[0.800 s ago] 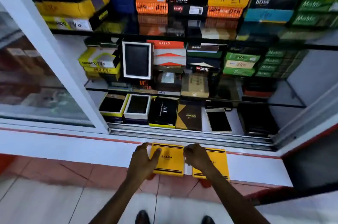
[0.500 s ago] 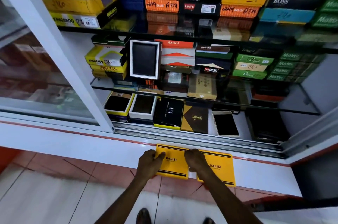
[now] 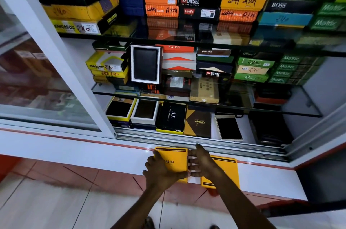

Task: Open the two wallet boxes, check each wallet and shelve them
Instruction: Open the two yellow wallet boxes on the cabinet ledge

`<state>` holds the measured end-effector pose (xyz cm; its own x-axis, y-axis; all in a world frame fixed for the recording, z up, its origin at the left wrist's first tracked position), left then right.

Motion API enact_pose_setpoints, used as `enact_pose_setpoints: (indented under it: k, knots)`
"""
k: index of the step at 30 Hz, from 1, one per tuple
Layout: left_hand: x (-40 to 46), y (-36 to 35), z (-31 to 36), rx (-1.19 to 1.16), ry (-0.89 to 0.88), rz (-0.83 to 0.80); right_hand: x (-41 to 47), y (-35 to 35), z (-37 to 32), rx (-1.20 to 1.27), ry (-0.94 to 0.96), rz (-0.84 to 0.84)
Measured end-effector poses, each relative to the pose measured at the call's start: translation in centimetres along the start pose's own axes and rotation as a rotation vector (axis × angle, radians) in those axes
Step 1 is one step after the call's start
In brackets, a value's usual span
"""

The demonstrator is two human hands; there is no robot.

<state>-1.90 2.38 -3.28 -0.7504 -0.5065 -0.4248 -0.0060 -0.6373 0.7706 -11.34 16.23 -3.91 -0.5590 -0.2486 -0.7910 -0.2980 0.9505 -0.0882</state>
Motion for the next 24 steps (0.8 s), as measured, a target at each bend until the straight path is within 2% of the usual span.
enact_pose_setpoints:
  k: [2,4,6,8,10,13,18,20,24]
  knots:
    - [-0.5,0.0,0.8,0.015,0.028,0.009,-0.1,0.1,0.2,0.000,0.032,0.022]
    - [-0.3,0.2,0.7,-0.018,0.038,0.006,-0.3,0.2,0.4,-0.108,0.115,0.067]
    - [0.4,1.1,-0.2,-0.245,0.043,-0.043,-0.2,0.1,0.6,-0.340,0.233,0.169]
    - [0.6,2.8,-1.1,-0.585,0.054,-0.117,0.0,-0.2,0.9,-0.569,0.311,0.281]
    - [0.9,4.4,-2.5,-0.823,0.058,-0.177,0.5,-0.3,1.4,-0.685,0.343,0.342]
    - [1.3,5.8,-4.5,-0.962,0.105,-0.146,1.3,0.2,1.8,-0.692,0.397,0.347]
    - [1.8,5.9,-7.2,-1.080,0.179,0.028,-1.1,1.6,1.0,-0.713,0.486,0.395]
    - [1.7,5.3,-7.8,-1.097,0.205,0.056,-1.9,2.0,0.8,-0.651,0.533,0.436]
    - [2.2,2.6,-8.5,-1.078,0.244,0.086,-2.6,1.1,0.4,-0.500,0.502,0.355]
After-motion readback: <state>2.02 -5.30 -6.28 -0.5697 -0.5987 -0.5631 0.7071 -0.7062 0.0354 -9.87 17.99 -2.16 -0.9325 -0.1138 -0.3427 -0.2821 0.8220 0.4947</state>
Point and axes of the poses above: each hand's wrist, its own x-axis towards the middle knuckle, its own y-axis out of the back of the hand, z = x × y, the point moved 1 cm from there along x, towards the middle knuckle, and after that the axes turned 3 degrees about y, right-handed, at the moved point
